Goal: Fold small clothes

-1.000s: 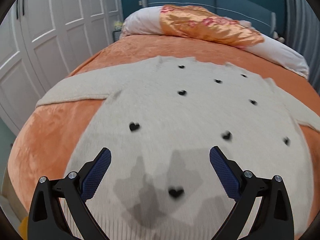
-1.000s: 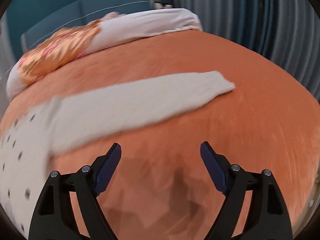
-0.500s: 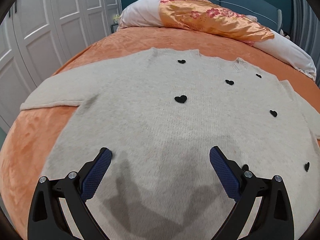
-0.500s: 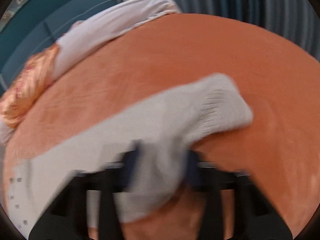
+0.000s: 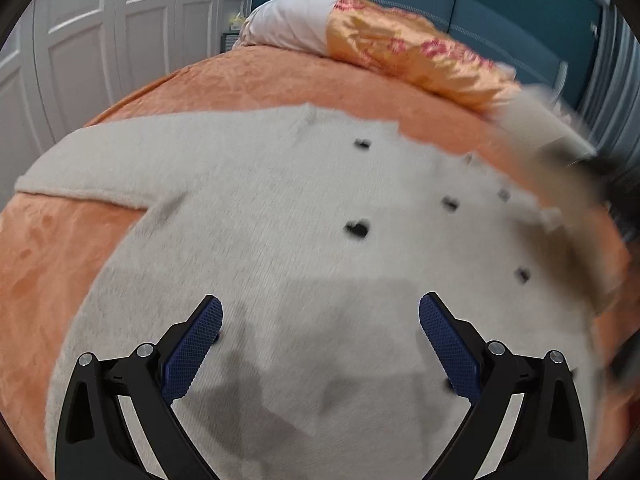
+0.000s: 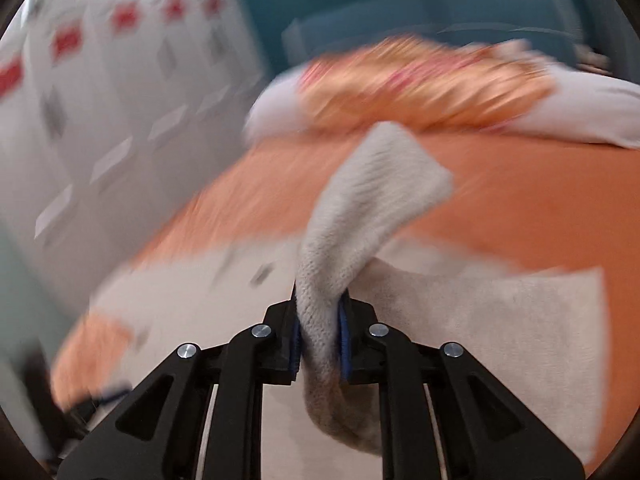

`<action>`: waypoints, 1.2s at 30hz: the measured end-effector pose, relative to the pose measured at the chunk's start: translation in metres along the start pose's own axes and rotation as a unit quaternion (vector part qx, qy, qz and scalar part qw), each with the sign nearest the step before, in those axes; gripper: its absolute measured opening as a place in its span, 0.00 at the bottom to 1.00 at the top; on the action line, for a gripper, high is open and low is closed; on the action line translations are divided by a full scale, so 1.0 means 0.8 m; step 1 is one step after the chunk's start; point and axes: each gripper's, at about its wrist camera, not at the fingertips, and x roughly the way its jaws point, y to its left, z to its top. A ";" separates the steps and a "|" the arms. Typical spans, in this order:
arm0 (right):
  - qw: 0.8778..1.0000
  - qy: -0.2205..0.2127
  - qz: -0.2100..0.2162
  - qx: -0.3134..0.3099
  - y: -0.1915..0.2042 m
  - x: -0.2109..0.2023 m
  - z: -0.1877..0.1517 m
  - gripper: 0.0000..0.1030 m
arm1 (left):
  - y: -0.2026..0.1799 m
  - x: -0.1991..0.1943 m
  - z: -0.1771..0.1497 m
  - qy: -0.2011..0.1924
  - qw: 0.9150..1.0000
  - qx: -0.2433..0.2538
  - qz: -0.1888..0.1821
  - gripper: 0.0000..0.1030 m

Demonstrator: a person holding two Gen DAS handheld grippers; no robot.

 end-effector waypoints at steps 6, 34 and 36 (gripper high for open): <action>0.997 0.075 0.012 -0.012 0.056 0.041 -0.070 0.26 | 0.017 0.013 0.039 0.023 0.996 -0.044 -0.072 0.94; 0.959 -0.034 -0.064 0.274 -0.166 -0.137 -0.174 0.51 | 0.063 0.090 0.082 0.017 0.980 -0.196 0.022 0.57; 0.960 -0.033 -0.066 0.272 -0.165 -0.136 -0.171 0.52 | 0.092 0.085 0.073 0.026 0.973 -0.228 -0.011 0.57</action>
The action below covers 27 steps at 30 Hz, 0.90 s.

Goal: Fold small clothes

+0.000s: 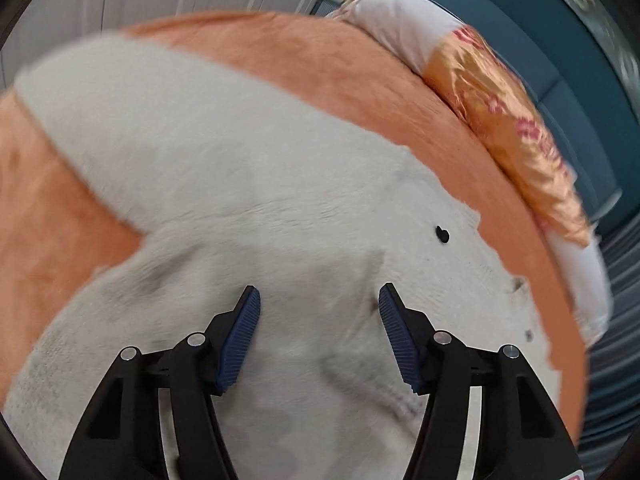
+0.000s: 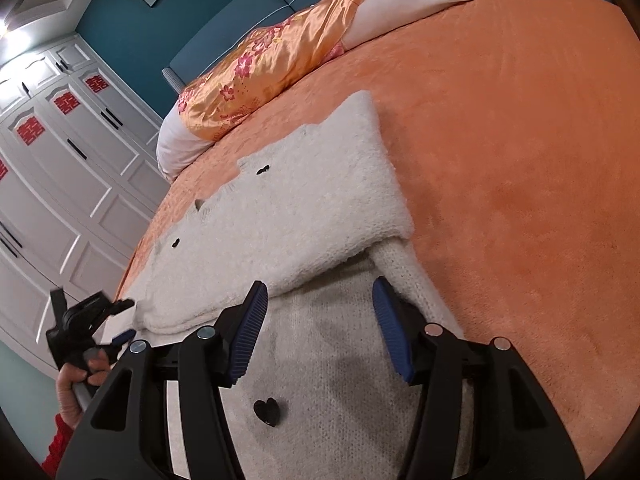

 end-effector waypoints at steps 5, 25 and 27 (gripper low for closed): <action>0.999 -0.006 0.013 0.032 -0.007 0.002 0.012 0.52 | -0.015 -0.007 -0.019 0.038 0.997 0.027 -0.054 0.76; 0.996 -0.016 -0.031 0.077 -0.027 0.050 0.039 0.04 | -0.104 0.025 0.006 -0.014 0.977 0.208 -0.049 0.05; 0.997 -0.019 -0.020 0.074 -0.022 0.035 0.045 0.06 | -0.073 0.068 -0.011 0.026 0.982 0.183 -0.032 0.06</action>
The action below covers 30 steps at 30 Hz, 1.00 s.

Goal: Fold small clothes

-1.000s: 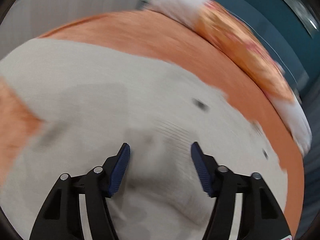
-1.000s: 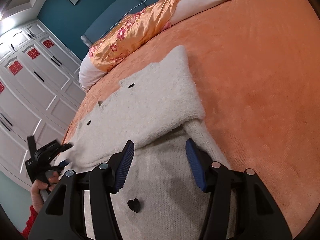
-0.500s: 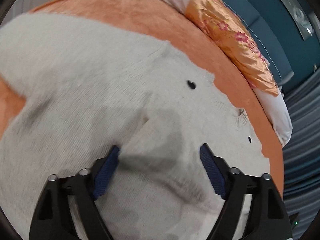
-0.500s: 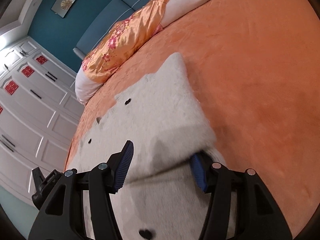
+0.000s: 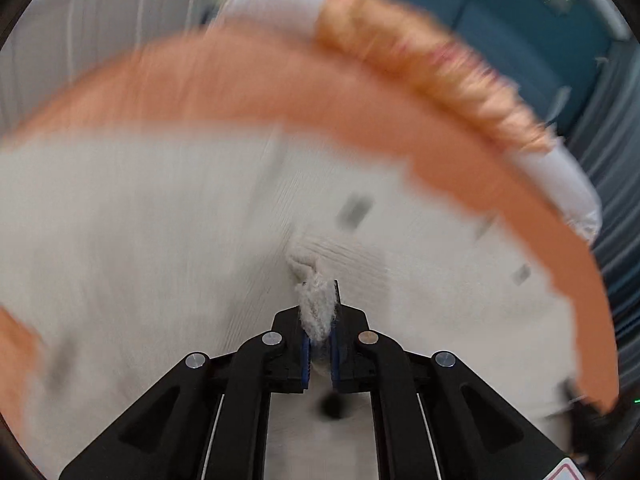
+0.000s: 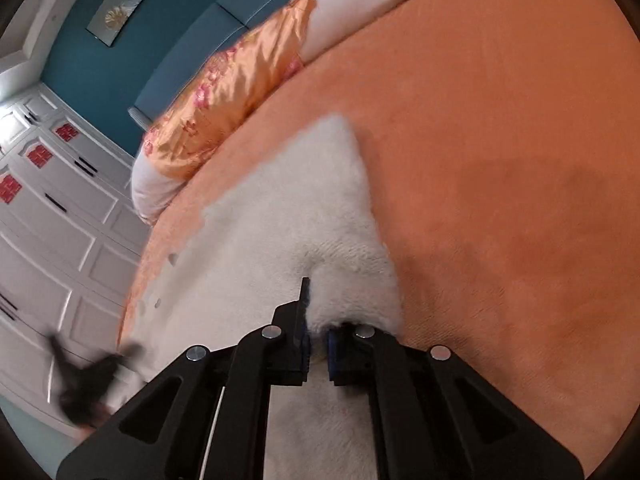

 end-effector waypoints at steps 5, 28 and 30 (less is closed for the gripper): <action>0.999 0.011 -0.016 -0.048 0.011 -0.040 -0.019 0.08 | 0.004 -0.006 -0.008 -0.030 0.999 0.005 -0.014 0.09; 0.993 -0.038 -0.106 -0.035 0.024 0.035 0.086 0.10 | 0.011 -0.004 -0.025 -0.068 0.997 0.004 -0.032 0.13; 0.991 -0.065 -0.096 -0.066 0.051 0.009 0.074 0.10 | 0.011 -0.004 -0.025 -0.068 0.997 0.003 -0.034 0.13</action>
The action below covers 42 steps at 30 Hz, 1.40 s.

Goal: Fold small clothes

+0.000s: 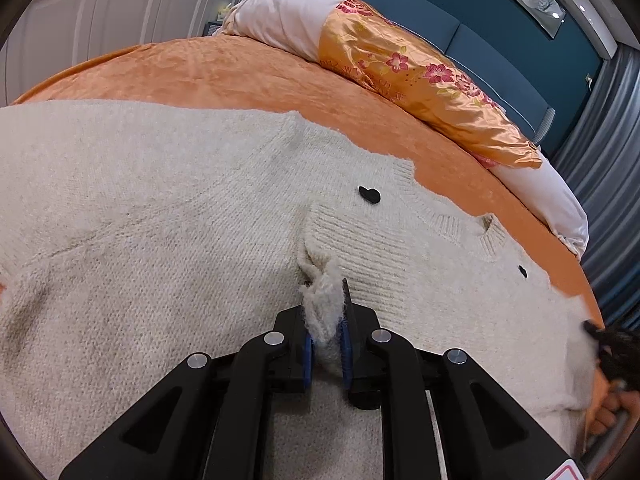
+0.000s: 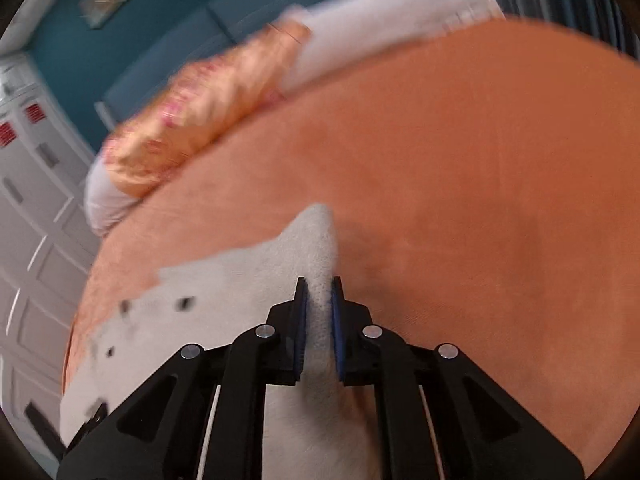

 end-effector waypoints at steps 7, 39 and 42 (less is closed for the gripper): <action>0.991 0.056 -0.025 -0.116 0.031 -0.013 -0.101 0.06 | 0.000 0.000 0.000 -0.001 1.000 0.000 0.000 0.13; 0.988 0.023 -0.075 -0.136 0.027 -0.009 -0.115 0.00 | 0.417 -0.234 0.104 -0.064 0.930 -0.296 0.207 0.70; 0.987 0.023 -0.076 -0.137 0.028 -0.008 -0.116 0.00 | 0.466 -0.228 0.106 -0.056 0.915 -0.337 0.213 0.69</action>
